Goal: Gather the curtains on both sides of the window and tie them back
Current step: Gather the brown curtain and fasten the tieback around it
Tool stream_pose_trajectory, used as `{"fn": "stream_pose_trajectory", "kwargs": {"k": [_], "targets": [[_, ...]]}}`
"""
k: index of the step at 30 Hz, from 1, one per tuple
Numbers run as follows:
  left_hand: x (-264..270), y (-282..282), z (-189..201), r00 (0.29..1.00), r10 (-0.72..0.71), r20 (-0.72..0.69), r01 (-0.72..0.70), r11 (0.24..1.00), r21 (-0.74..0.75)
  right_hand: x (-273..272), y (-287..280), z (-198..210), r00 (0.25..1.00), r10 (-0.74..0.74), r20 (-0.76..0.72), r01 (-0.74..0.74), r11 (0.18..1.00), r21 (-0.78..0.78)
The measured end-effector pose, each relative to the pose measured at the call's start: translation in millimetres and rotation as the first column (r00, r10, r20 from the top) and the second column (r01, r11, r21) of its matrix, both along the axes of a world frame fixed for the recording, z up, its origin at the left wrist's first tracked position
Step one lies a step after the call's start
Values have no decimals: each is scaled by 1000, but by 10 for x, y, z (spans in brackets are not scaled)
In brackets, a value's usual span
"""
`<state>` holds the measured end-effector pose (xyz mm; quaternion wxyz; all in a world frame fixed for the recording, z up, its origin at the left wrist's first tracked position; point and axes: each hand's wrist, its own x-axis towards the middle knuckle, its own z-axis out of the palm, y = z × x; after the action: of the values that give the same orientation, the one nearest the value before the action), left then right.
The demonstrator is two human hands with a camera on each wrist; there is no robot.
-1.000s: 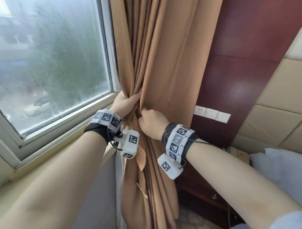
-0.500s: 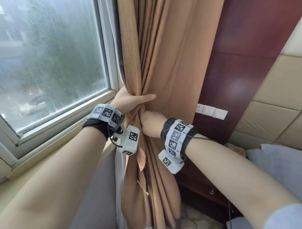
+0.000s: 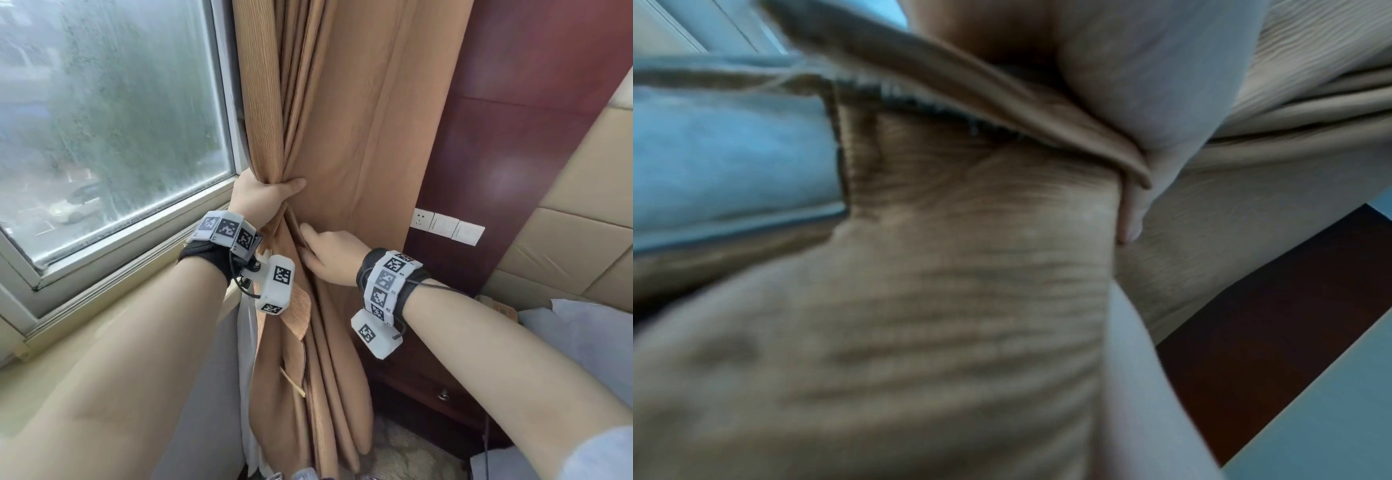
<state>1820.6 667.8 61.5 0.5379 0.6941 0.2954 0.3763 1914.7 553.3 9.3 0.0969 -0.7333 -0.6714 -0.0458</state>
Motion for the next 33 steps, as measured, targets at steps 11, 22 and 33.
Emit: {"fn": "stream_pose_trajectory", "kwargs": {"k": [11,22,33], "targets": [[-22,101,-1,1000,19,21,-17,996,-85,1088,-164,-172,860,-400,-318,492,815,305],[144,19,14,985,156,78,-142,977,-157,2035,163,-72,363,-527,-768,867,494,71],[377,6,-32,949,300,97,-278,941,-193,2741,333,209,89,-103,-991,837,547,19]]}}
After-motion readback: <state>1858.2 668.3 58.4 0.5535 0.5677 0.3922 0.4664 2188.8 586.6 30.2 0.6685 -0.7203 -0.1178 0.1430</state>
